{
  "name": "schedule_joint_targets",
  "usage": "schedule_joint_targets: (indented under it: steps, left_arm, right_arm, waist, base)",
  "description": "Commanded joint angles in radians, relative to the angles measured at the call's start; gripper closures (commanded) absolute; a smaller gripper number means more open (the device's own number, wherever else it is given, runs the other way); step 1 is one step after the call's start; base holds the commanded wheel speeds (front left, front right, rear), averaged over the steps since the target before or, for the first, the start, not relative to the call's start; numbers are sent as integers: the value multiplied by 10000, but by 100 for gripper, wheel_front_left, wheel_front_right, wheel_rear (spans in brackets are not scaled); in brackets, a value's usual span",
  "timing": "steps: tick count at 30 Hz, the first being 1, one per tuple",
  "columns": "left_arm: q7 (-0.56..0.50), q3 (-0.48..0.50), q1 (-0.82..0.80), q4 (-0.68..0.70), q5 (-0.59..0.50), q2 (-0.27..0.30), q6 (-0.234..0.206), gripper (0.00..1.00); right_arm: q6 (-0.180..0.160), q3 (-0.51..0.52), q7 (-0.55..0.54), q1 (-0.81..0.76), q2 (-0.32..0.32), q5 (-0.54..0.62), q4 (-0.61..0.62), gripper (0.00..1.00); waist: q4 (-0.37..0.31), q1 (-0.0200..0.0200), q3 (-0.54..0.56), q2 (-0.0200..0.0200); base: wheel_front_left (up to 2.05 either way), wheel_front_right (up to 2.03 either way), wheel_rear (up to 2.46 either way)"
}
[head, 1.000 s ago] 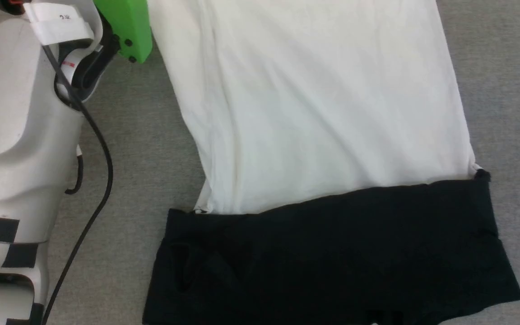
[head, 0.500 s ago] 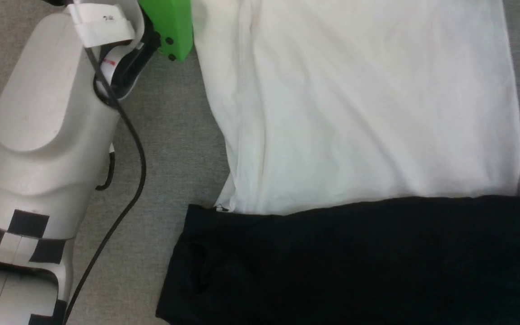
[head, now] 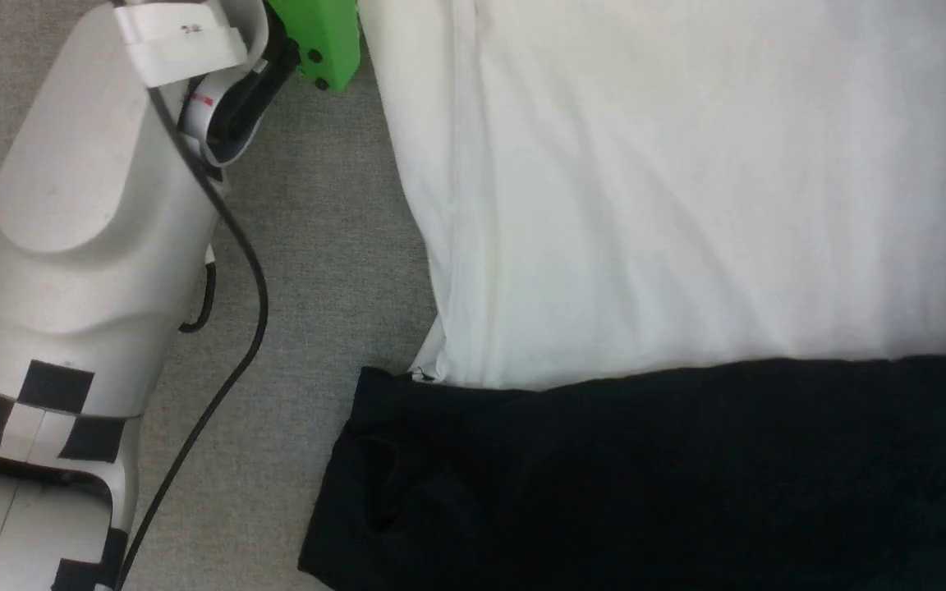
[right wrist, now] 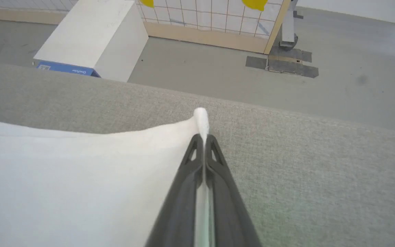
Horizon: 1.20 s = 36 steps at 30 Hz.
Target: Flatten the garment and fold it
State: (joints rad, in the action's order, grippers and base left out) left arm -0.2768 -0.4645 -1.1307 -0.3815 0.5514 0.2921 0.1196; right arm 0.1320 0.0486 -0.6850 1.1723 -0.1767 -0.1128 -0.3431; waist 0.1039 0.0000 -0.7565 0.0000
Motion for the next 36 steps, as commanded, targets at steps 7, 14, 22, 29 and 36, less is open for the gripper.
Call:
schedule_joint_targets:
  steps: [7, 14, 22, 29, 36]
  left_arm:
    - [1047, 269, -226, 16, 437, 300, 67, 100]
    - [1591, 220, 489, 626, 897, 741, 97, 100]
    - [2296, 5, 2712, 2556, 1211, 1496, 102, 100]
    - [2687, -293, 5382, 4748, 913, 2216, -403, 100]
    - [3371, -895, 7781, 6207, 34, 2718, -1075, 100]
  right_arm:
    - [-13, 487, 1082, -384, -515, -1114, 529, 100]
    - [-13, 646, 1481, -1971, -863, -2238, 1558, 100]
    - [-13, 878, 1590, -4836, -839, -3404, 3632, 100]
    - [-13, 1325, 1367, -7219, -365, -3870, 5298, 100]
    - [-13, 1729, 1213, -9563, 321, -4109, 6606, 100]
  waist:
    - [-199, 0, 1037, 0]
    - [-385, 0, 2235, 0]
    - [-343, 0, 3664, 0]
    - [-279, 0, 4734, 0]
    - [-154, 0, 5308, 0]
  base:
    - [0, 0, 0]
    - [0, 0, 0]
    - [0, 0, 0]
    - [0, 0, 0]
    - [0, 0, 0]
